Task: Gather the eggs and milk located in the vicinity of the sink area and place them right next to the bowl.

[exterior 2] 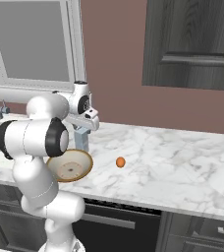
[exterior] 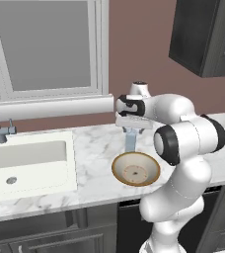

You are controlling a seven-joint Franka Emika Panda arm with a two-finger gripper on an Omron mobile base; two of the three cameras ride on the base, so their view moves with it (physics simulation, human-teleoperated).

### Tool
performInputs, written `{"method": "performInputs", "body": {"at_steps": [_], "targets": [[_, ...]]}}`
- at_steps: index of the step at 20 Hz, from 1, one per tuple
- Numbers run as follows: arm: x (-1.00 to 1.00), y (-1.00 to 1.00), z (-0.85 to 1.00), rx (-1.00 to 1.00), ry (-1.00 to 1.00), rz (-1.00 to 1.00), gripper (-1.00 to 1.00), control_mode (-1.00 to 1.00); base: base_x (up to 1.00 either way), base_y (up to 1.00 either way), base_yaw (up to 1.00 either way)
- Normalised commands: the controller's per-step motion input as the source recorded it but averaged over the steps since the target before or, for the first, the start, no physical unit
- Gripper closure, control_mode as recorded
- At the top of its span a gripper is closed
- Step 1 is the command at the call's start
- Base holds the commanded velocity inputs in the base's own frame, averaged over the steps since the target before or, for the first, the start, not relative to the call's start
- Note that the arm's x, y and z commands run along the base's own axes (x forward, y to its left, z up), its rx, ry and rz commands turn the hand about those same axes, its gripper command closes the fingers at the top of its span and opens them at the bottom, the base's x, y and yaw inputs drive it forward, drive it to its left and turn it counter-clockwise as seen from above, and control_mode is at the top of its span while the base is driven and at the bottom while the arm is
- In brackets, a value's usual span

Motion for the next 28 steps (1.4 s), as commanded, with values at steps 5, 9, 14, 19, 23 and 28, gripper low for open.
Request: {"method": "performInputs", "body": {"at_steps": [5, 9, 14, 19, 23, 28], "targets": [[-0.05, 0.00, 0.09, 0.00, -0.04, 0.00, -1.00, -1.00, 0.00, 0.00, 0.00], [-0.06, 0.00, 0.21, 0.00, -0.06, 0.00, -1.00, -1.00, 0.00, 0.00, 0.00], [-0.04, 0.00, 0.32, 0.00, -0.07, 0.00, -1.00, -1.00, 0.00, 0.00, 0.00], [0.00, -0.05, 0.25, 0.00, -0.07, 0.00, -1.00, -1.00, 0.00, 0.00, 0.00], [-0.03, -0.25, 0.20, 0.00, -0.04, 0.00, -1.00, -1.00, 0.00, 0.00, 0.00], [-0.02, -0.41, 0.11, 0.00, -0.01, 0.00, -1.00, -1.00, 0.00, 0.00, 0.00]]}}
